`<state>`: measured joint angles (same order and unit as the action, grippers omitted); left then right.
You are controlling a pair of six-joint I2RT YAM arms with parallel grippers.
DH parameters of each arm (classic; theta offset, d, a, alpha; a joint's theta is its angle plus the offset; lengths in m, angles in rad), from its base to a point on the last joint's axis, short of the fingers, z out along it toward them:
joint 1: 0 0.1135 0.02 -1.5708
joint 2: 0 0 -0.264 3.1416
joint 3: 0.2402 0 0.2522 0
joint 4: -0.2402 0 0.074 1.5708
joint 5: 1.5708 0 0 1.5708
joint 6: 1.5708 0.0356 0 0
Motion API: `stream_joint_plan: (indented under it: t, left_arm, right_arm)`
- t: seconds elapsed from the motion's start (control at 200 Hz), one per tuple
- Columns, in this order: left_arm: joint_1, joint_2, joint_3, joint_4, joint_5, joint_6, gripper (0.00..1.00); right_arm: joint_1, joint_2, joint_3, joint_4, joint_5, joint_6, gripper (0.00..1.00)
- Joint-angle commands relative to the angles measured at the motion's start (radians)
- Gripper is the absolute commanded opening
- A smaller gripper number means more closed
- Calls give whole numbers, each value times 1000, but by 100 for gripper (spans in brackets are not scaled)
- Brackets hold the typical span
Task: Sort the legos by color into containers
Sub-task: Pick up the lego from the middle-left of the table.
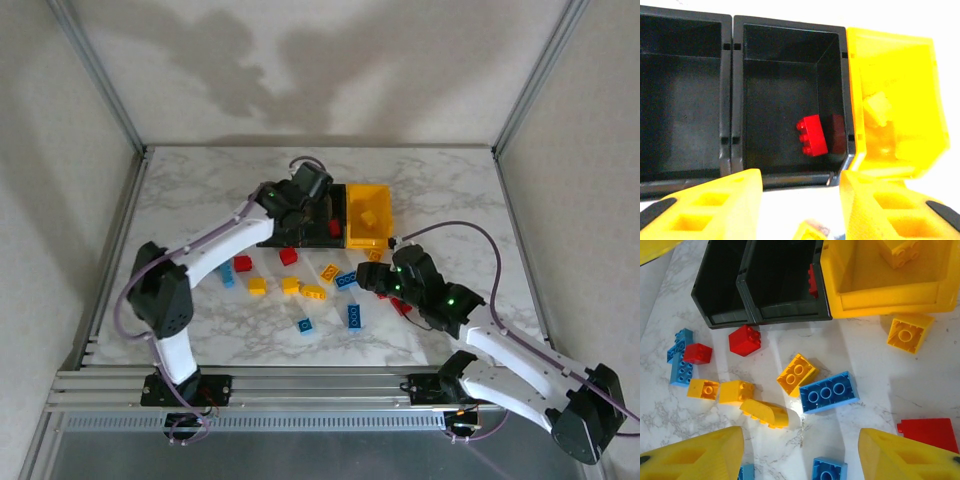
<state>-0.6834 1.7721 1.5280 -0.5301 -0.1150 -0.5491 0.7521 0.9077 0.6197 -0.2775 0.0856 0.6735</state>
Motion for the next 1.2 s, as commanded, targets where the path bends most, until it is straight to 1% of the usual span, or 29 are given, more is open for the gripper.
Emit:
stream_joint_plan:
  t: [0.0, 0.135, 0.411, 0.541, 0.611, 0.671, 0.836, 0.946, 1.021, 1.192]
  left_arm:
    - [5, -97, -126, 27, 24, -6, 45]
    - [7, -217, -278, 61, 26, -43, 47]
    - [7, -396, -504, 76, 12, -114, 49]
    - [5, -448, -576, 85, 20, -147, 51]
    - [4, -474, -610, 92, 30, -161, 51]
    - [1, -500, -641, 104, 35, -170, 51]
    - [-2, -595, -748, 181, 115, -183, 55]
    - [-4, -638, -786, 172, 115, -192, 55]
    - [-8, -655, -809, 182, 139, -212, 56]
    - [-72, -641, -838, 202, 167, -261, 57]
  right_arm:
    - [-5, 25, 46, 5, -9, -45, 62]
    - [-4, 76, 76, 5, -24, -73, 59]
    - [-2, 152, 98, 40, -82, -91, 57]
    - [11, 182, 100, 22, -62, -78, 59]
    - [12, 207, 112, -35, -19, -41, 62]
    - [13, 237, 120, -78, -10, -12, 62]
    - [89, 317, 125, -162, 38, 52, 63]
    - [114, 325, 98, -140, 32, 82, 62]
    - [115, 305, 80, -110, 18, 87, 62]
    - [116, 303, 81, -111, 22, 85, 62]
